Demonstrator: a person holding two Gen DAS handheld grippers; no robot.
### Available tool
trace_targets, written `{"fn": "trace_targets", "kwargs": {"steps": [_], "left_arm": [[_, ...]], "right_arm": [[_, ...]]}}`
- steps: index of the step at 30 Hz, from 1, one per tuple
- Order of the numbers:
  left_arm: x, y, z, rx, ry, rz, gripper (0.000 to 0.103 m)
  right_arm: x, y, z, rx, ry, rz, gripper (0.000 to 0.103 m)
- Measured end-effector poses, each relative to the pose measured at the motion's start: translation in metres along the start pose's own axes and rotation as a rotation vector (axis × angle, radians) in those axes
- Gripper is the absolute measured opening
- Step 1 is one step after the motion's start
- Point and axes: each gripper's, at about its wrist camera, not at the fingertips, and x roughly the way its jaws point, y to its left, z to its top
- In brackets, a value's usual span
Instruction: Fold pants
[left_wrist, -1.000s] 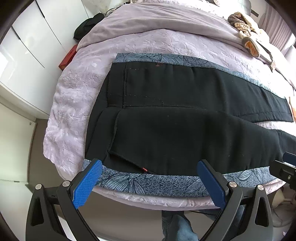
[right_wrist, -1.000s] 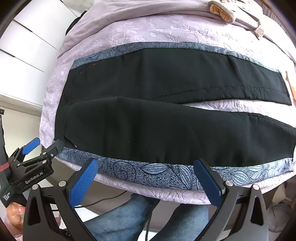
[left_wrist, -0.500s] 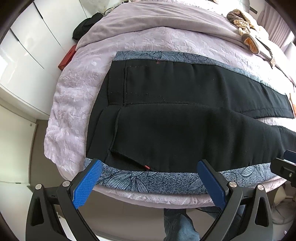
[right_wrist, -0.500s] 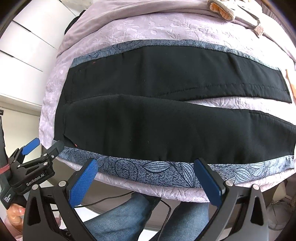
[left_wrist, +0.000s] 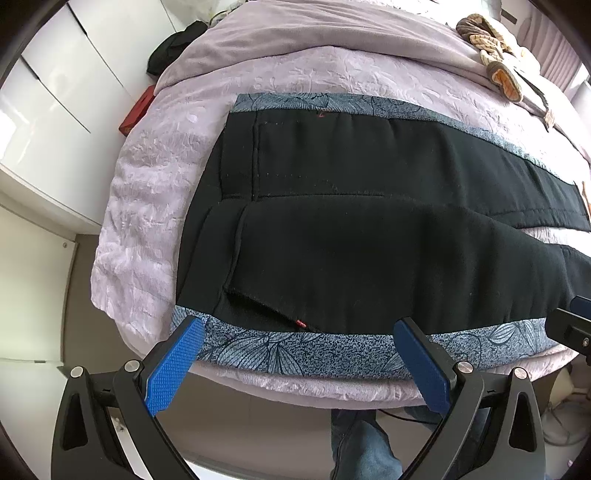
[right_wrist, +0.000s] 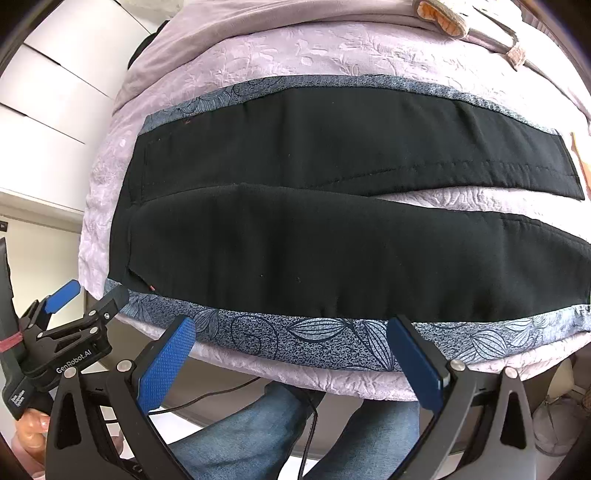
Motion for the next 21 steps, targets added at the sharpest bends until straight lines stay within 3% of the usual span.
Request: {"fn": "trace_targets", "kwargs": {"steps": [13,21], "left_arm": [[0.019,0.004,-0.003,-0.008,0.044,-0.005,0.103],[0.037,0.009,-0.001,-0.031,0.068,-0.004,0.103]], "right_arm": [[0.017,-0.006,-0.003,0.043,0.012,0.019,0.103],[0.035,-0.010,-0.003,0.073,0.012,0.100,0.103]]}}
